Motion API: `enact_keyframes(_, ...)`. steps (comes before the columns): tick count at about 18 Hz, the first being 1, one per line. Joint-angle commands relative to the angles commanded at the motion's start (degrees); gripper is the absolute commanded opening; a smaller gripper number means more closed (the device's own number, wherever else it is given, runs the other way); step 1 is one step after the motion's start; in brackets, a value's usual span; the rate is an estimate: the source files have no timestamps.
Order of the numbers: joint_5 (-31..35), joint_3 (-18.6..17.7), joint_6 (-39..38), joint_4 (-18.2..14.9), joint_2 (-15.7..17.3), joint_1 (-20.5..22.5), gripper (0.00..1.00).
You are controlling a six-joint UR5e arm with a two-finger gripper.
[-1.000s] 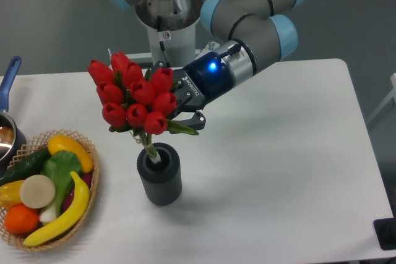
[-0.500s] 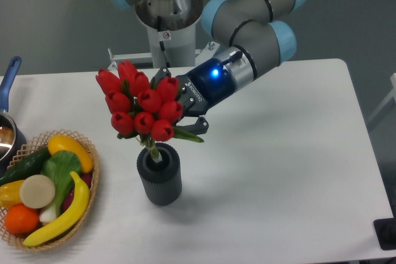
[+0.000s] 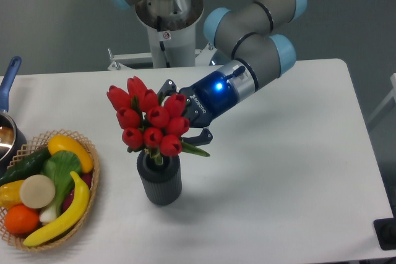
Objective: Insert the flowers into the vase
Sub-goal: 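Lower the tulip stems into the vase opening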
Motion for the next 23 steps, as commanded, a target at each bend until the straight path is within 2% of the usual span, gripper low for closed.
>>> enact_keyframes(6,0.1,-1.6,3.4,0.0,-2.2,0.2,0.43)
enact_keyframes(23,4.0,-3.5,3.7,0.1,-3.6,0.3,0.43)
